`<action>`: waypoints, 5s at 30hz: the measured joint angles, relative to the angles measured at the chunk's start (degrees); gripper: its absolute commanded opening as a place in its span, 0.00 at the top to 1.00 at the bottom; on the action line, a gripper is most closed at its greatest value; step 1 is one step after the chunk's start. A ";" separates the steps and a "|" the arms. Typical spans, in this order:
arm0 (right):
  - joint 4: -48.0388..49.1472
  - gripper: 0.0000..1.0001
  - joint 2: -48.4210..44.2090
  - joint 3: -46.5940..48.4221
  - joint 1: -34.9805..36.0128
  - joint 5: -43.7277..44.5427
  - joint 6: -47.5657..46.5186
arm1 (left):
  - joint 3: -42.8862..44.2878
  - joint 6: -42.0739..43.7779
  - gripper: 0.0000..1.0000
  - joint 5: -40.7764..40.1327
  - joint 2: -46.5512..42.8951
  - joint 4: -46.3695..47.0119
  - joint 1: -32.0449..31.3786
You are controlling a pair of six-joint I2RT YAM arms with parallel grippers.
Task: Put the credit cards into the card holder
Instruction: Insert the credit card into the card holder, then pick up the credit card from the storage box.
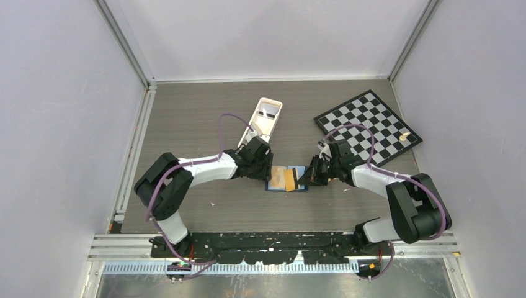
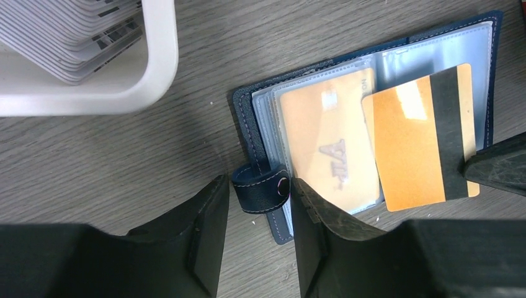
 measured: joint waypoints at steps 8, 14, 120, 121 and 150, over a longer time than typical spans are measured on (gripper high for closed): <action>3.32 1.00 2.25 0.00 0.00 1.07 0.85 | 0.26 -0.02 0.62 0.28 0.44 0.44 0.00; 5.14 0.99 4.13 0.00 0.00 1.29 0.96 | 0.28 -0.02 0.63 0.55 0.55 0.57 0.00; -8.15 0.42 9.25 15.91 21.03 27.85 4.39 | -4.39 -1.62 0.58 3.50 -5.86 2.34 0.00; -8.81 0.41 8.46 15.91 21.03 28.65 4.37 | -4.39 -1.57 0.55 3.34 -7.13 1.62 0.00; -19.02 0.46 -13.42 14.10 16.24 38.71 -2.86 | -4.24 -15.39 0.34 -3.76 -11.30 4.79 16.09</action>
